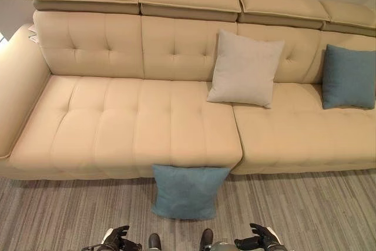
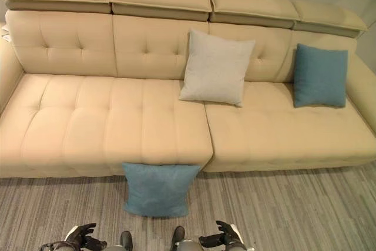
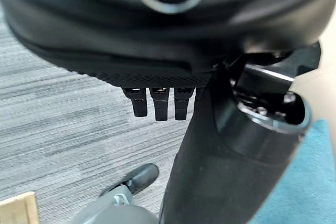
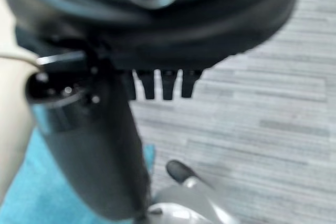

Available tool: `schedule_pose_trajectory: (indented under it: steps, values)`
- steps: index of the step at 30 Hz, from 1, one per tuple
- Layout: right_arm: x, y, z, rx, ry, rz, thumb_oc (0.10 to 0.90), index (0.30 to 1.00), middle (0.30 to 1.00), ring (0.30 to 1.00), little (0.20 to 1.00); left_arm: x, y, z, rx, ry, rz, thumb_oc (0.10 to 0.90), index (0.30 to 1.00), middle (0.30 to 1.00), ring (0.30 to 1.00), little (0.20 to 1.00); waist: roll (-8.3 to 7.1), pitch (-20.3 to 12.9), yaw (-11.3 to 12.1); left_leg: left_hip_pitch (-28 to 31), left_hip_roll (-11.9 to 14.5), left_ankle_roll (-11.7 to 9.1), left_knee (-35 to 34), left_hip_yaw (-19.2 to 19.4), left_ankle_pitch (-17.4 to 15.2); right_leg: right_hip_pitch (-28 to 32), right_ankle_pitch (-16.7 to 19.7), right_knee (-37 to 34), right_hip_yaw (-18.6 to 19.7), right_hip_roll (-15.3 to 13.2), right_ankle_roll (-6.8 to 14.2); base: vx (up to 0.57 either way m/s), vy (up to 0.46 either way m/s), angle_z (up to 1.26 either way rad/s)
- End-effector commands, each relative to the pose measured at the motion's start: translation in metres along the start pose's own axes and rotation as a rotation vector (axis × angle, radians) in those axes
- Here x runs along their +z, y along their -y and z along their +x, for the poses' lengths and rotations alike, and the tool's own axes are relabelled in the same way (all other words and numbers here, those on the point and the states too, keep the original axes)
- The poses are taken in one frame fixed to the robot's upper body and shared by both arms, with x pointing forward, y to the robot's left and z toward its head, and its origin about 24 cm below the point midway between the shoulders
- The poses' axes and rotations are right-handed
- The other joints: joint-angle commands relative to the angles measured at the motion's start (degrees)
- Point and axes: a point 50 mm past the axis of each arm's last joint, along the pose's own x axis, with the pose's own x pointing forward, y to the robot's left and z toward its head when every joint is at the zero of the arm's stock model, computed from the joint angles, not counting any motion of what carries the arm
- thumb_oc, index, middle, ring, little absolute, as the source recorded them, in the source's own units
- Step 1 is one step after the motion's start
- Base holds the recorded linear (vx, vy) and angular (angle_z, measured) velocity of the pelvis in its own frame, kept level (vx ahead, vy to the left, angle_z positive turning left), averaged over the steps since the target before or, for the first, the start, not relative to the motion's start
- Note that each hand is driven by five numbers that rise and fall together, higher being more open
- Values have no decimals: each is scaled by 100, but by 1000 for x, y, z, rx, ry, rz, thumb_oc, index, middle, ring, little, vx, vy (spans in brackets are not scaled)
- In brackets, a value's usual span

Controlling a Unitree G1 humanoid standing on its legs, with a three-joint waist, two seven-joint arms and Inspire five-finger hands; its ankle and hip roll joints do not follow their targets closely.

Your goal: Pick up all the scattered cushions and arrange them neatly on the sofa.

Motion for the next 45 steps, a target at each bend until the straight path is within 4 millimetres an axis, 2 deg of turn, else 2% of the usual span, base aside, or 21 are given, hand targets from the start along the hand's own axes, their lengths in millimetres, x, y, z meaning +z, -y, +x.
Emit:
schedule_pose_trajectory:
  steps: [1, 4, 5, 8, 10, 14, 20, 21, 22, 23, 24, 26, 30, 31, 32, 33, 36, 38, 40, 42, 45]
  values:
    - [16, 32, 2, -93, 76, -19, 800, 900, 900, 900, 900, 24, 10, 2, -27, 98, -28, 800, 900, 900, 900, 900, 20, 294, -1, -389, 68, 82, 795, -208, -502, 407, -457, -605, 42, 219, -23, 34, 68, 1]
    - [14, 34, 2, -100, 72, -26, 800, 900, 900, 900, 900, 26, 10, 2, -26, 105, -34, 800, 900, 900, 900, 900, 20, 250, -10, -351, 210, 97, 400, -282, -555, 437, -494, -607, 86, 171, 40, 85, 97, -7]
    - [16, 36, 2, -104, 81, -32, 800, 900, 900, 900, 900, 25, 11, 1, -27, 106, -30, 800, 900, 900, 900, 900, 78, 201, 11, -196, 280, 97, -223, -370, -452, 457, -524, -588, 133, 173, 109, 144, 148, 5]
    - [15, 38, 1, -111, 77, -18, 800, 900, 900, 900, 900, 27, 13, 1, -32, 110, -33, 800, 900, 900, 900, 900, 120, 184, -21, -147, 156, 77, -376, -559, -419, 417, -514, -467, 201, 105, 150, 89, 203, -17]
    - [23, 38, 2, -118, 102, -10, 800, 900, 900, 900, 900, 34, 9, 2, -21, 132, -24, 800, 900, 900, 900, 900, 91, 225, -72, -151, 45, 163, -319, -486, -510, 122, -405, -126, 340, -92, 243, 35, 271, -41]
    - [33, 37, 4, -117, 130, -3, 800, 900, 900, 900, 900, 43, 2, 3, -1, 162, -30, 800, 900, 900, 900, 900, 54, 275, -59, -264, -52, 300, -201, -377, -635, -98, -337, 64, 435, -244, 351, -13, 132, -23]
    - [67, 41, 4, -145, 246, 30, 800, 900, 900, 900, 900, 64, -14, 3, 62, 242, -80, 800, 900, 900, 900, 900, 19, 523, 8, -499, -117, 457, 104, -183, -833, -412, -207, 281, 499, -473, 497, -49, 112, -14]
    - [88, 45, 3, -167, 318, 59, 800, 900, 900, 900, 900, 80, -20, 2, 90, 306, -122, 800, 900, 900, 900, 900, 23, 689, 27, -707, -120, 470, 230, -162, -839, -612, -173, 377, 495, -544, 508, -108, 59, 1]
    - [88, 45, 3, -167, 318, 59, 800, 900, 900, 900, 900, 80, -20, 2, 90, 306, -122, 800, 900, 900, 900, 900, 23, 686, 27, -713, -120, 470, 234, -163, -841, -617, -173, 380, 495, -544, 508, -127, 35, 1]
    - [97, 48, 2, -179, 350, 73, 800, 900, 900, 900, 900, 88, -23, 1, 103, 337, -137, 800, 900, 900, 900, 900, 21, 764, 33, -834, -134, 468, 289, -162, -832, -718, -153, 400, 498, -571, 505, -79, -11, 2]
    - [114, 53, 0, -206, 407, 88, 800, 900, 900, 900, 900, 108, -29, -2, 134, 414, -184, 800, 900, 900, 900, 900, 72, 933, 60, -1102, -134, 419, 458, -212, -975, -949, -264, 527, 517, -602, 536, -121, -17, 1]
    - [127, 57, -2, -226, 447, 108, 800, 900, 900, 900, 900, 122, -33, -5, 150, 465, -225, 800, 900, 900, 900, 900, 100, 1004, 69, -1363, -164, 406, 487, -228, -925, -1212, -251, 585, 497, -629, 520, -111, -27, 2]
    - [171, 74, -13, -295, 595, 146, 800, 900, 900, 900, 900, 169, -43, -18, 188, 639, -288, 800, 900, 900, 900, 900, 167, 1227, 54, -2153, -149, 366, 708, -247, -797, -2012, -258, 854, 491, -677, 463, -144, -33, 4]
    - [181, 77, -15, -308, 625, 141, 800, 900, 900, 900, 900, 178, -44, -21, 185, 668, -305, 800, 900, 900, 900, 900, 191, 1242, 55, -2358, -131, 370, 786, -255, -779, -2212, -262, 924, 497, -681, 443, -127, -17, 5]
    - [181, 77, -15, -308, 625, 141, 800, 900, 900, 900, 900, 178, -44, -21, 185, 668, -305, 800, 900, 900, 900, 900, 193, 1230, 53, -2380, -130, 370, 796, -256, -781, -2233, -265, 932, 498, -681, 442, -153, -41, 5]
    - [202, 82, -22, -344, 686, 131, 800, 900, 900, 900, 900, 198, -48, -27, 198, 723, -335, 800, 900, 900, 900, 900, 205, 1312, 36, -2872, -57, 388, 998, -271, -753, -2742, -264, 1147, 504, -693, 420, -162, -67, 3]
    - [224, 86, -30, -377, 754, 156, 800, 900, 900, 900, 900, 220, -53, -35, 212, 792, -359, 800, 900, 900, 900, 900, 236, 1327, 1, -3480, -8, 407, 1261, -312, -735, -3331, -285, 1407, 554, -689, 403, -128, -56, 0]
    - [246, 96, -41, -422, 828, 189, 800, 900, 900, 900, 900, 241, -60, -46, 229, 865, -387, 800, 900, 900, 900, 900, 287, 1358, -33, -3976, 28, 406, 1461, -381, -711, -3833, -321, 1621, 572, -703, 378, -88, -50, 4]
    - [276, 112, -62, -490, 945, 232, 800, 900, 900, 900, 900, 273, -70, -69, 242, 1001, -426, 800, 900, 900, 900, 900, 395, 1398, -92, -4756, 30, 401, 1776, -474, -689, -4669, -410, 2077, 663, -725, 325, -94, -46, 1]
    - [283, 115, -67, -508, 972, 241, 800, 900, 900, 900, 900, 282, -74, -76, 248, 1041, -434, 800, 900, 900, 900, 900, 422, 1370, -110, -5067, 20, 412, 1922, -499, -701, -5017, -462, 2295, 700, -727, 303, -34, -19, 7]
    - [310, 127, -89, -547, 1078, 255, 800, 900, 900, 900, 900, 309, -86, -99, 269, 1155, -445, 800, 900, 900, 900, 900, 491, 1349, -132, -5910, -1, 447, 2405, -520, -766, -5930, -551, 2883, 863, -704, 256, -15, -18, 5]
